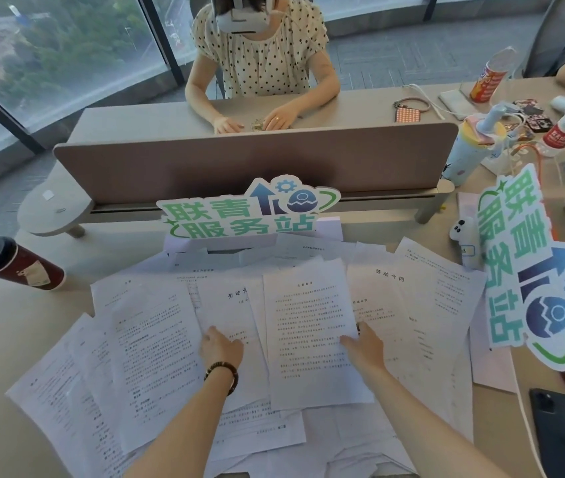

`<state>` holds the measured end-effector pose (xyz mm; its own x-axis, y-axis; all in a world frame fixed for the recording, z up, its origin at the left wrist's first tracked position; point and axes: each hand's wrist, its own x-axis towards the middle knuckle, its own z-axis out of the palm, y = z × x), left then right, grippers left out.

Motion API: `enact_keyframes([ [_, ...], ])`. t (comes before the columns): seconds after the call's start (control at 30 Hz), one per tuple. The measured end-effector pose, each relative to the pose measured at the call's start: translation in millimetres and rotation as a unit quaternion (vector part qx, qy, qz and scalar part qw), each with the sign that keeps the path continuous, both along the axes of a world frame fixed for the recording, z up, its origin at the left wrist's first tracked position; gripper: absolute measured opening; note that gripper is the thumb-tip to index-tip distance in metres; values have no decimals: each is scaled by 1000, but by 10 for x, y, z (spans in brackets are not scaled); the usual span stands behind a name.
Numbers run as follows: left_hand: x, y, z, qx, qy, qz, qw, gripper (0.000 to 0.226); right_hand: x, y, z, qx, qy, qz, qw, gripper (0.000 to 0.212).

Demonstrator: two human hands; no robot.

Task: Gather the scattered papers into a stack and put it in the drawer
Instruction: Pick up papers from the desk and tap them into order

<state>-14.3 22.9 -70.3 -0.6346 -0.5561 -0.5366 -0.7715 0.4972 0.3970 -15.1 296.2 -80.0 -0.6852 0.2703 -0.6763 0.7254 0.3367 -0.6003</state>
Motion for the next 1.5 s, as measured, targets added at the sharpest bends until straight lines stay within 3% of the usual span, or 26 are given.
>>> enact_keyframes([
  [0.1, -43, -44, -36, 52, 16, 60, 997, 61, 4, -20, 20, -24, -3, -11, 1000, 21],
  [0.2, -61, -41, -15, 109, 16, 116, 987, 33, 22, -47, 62, -41, -2, 9, 999, 24],
  [0.3, -32, -39, -38, 117, 16, 94, 989, 36, 43, -75, 55, -46, 15, 30, 998, 25],
  [0.5, -32, 28, 23, 142, 49, 90, 984, 20, 60, -108, 82, -20, 42, 41, 998, 24],
  [0.63, -59, 46, 47, 197, 60, 125, 971, 32, 66, -116, 94, -32, 33, 48, 998, 25],
  [0.8, 2, 78, 72, 343, 60, 133, 928, 17, 91, -162, 72, -63, 20, 57, 996, 33],
  [1.07, 13, 78, -64, 387, 73, 88, 915, 30, 179, -249, -43, -100, 74, 82, 989, 28],
  [1.3, -63, 33, -160, 390, 87, 50, 915, 25, 141, -206, -185, 81, 202, 178, 960, 9],
  [1.4, -114, 39, -170, 387, 94, 28, 917, 25, 86, -194, -223, 162, 238, 202, 936, 29],
  [1.5, -134, 57, -189, 408, 115, 20, 906, 19, 64, -211, -314, 181, 244, 211, 929, 40],
])
